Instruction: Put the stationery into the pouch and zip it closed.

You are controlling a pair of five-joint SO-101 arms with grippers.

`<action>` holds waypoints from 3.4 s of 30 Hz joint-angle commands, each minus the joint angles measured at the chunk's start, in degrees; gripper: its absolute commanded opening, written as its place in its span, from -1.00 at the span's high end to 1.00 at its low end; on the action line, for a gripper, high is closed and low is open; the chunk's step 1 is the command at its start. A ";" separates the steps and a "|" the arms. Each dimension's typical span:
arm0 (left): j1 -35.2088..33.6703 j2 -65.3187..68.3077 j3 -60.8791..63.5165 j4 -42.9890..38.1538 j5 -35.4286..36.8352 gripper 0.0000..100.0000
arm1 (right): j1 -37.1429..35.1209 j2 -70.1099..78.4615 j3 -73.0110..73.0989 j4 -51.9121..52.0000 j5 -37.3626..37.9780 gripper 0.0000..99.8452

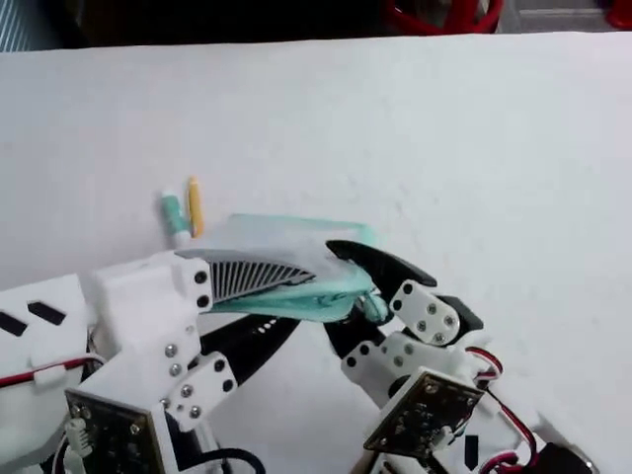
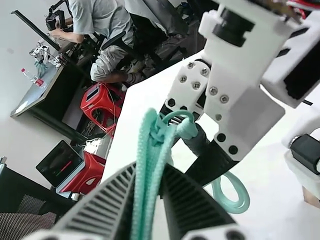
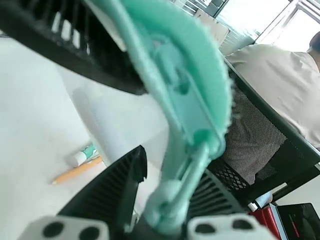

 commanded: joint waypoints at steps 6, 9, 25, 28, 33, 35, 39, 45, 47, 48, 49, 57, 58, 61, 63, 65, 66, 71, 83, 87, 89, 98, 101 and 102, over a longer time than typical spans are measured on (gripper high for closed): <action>0.48 -0.92 -0.53 -3.60 0.97 0.93 | -9.01 0.57 3.96 -0.66 0.79 0.96; -0.57 -0.92 -0.88 -3.60 6.24 0.74 | -6.73 0.57 3.87 -2.33 0.88 0.96; -22.02 -0.84 -0.35 -3.87 27.16 0.42 | 11.91 1.10 21.54 -27.21 -7.30 0.96; -28.62 -0.84 -0.35 -3.96 27.25 0.42 | 11.91 1.10 26.81 -32.92 -7.56 0.96; -43.12 -0.92 3.34 -4.40 30.42 0.42 | 12.09 0.66 30.07 -38.55 -10.64 0.96; -50.42 -0.48 7.56 -4.66 32.88 0.41 | 13.58 0.57 29.98 -39.34 -12.75 0.96; -63.60 -0.48 25.58 -16.70 37.36 0.42 | 16.04 0.57 29.98 -39.69 -15.21 0.96; -67.47 -0.40 60.31 -51.43 48.26 0.42 | 16.04 -3.56 30.42 -39.52 -15.47 0.96; -66.51 -0.31 68.57 -61.89 50.37 0.42 | 15.96 -4.88 30.42 -39.16 -15.47 0.96; -65.89 -0.22 71.56 -65.76 50.64 0.43 | 15.69 -5.32 30.42 -39.08 -15.47 0.96; -65.54 0.31 73.58 -68.75 50.20 0.45 | 15.16 -5.58 30.42 -39.08 -15.47 0.96; -64.40 22.29 60.66 -65.93 54.77 0.48 | 9.71 -5.58 30.07 -40.40 -15.47 0.96; -63.87 25.19 57.93 -64.00 55.30 0.48 | 9.63 -5.58 30.07 -40.92 -15.47 0.96; -61.93 30.64 51.87 -59.78 58.11 0.48 | 9.63 -5.49 30.42 -42.24 -15.47 0.96; -60.70 31.43 50.37 -59.08 59.69 0.48 | 9.63 -5.41 30.42 -42.42 -15.47 0.96; -59.56 31.43 49.93 -59.16 60.22 0.48 | 9.63 -4.18 30.51 -42.51 -15.47 0.96; -58.77 31.43 49.93 -59.16 60.22 0.48 | 9.63 -2.95 30.51 -42.68 -15.47 0.96; -56.13 31.43 49.93 -59.16 60.22 0.48 | 9.89 6.37 33.14 -51.21 -15.47 0.96; -56.57 27.56 51.96 -59.96 59.87 0.48 | 9.89 22.81 34.37 -59.56 -15.12 0.96; -59.82 26.77 55.74 -66.02 59.87 0.48 | 10.59 22.55 34.55 -59.21 -14.95 0.96; -61.67 26.77 56.97 -67.43 59.87 0.48 | 12.88 22.55 35.87 -58.51 -14.95 0.96; -63.43 27.30 58.81 -68.31 59.87 0.48 | 16.48 14.73 36.57 -43.12 -14.86 0.96; -63.43 27.30 62.15 -73.41 59.78 0.48 | 17.71 6.55 37.01 -34.68 -14.86 0.96; -63.60 27.21 63.30 -75.34 59.78 0.48 | 17.98 3.56 37.01 -31.69 -14.86 0.96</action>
